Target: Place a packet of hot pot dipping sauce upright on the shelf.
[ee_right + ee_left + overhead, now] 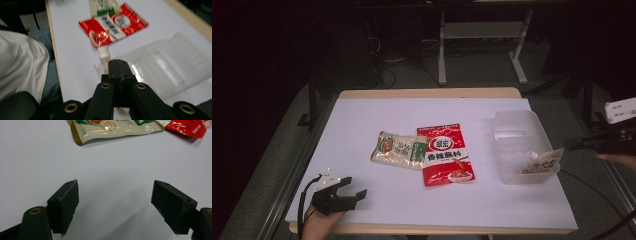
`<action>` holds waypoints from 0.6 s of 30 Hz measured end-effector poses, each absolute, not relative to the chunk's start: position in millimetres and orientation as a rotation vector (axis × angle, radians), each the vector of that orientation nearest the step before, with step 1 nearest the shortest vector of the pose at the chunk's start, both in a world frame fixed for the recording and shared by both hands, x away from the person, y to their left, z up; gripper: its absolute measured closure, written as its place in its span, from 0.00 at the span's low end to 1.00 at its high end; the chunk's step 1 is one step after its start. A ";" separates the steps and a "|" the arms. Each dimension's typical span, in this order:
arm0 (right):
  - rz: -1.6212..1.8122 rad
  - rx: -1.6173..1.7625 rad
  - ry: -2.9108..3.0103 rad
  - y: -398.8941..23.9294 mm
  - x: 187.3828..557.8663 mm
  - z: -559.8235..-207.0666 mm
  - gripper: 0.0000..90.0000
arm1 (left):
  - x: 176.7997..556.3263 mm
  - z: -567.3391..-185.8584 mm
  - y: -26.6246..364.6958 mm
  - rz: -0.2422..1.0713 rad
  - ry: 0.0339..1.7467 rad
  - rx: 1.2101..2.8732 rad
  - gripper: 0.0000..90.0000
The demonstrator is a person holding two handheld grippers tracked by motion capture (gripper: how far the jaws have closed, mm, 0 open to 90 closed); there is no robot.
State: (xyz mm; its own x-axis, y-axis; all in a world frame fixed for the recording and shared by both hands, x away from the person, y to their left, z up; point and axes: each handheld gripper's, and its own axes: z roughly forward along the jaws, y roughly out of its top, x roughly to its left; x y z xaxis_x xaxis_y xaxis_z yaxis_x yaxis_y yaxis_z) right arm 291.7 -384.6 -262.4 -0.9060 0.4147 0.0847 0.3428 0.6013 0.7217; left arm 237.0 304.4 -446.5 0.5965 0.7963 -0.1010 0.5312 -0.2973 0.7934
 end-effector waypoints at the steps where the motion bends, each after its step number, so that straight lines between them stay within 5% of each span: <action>1: 1.176 0.648 2.752 -380.8 292.7 -268.7 1.00 | 237.1 -446.3 304.7 0.402 1.048 1.985 0.24; 18: 1.174 0.654 2.772 -341.5 302.0 -271.0 0.96 | 234.1 -443.5 309.0 0.408 1.035 1.978 0.24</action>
State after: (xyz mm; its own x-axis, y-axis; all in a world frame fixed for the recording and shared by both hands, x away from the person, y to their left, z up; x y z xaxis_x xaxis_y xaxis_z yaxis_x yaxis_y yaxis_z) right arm 302.0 -341.5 -271.0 -0.9082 0.4047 0.1066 0.3582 0.6199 0.6982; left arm 234.1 309.0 -443.5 0.6052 0.7907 -0.0918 0.5156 -0.3016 0.8020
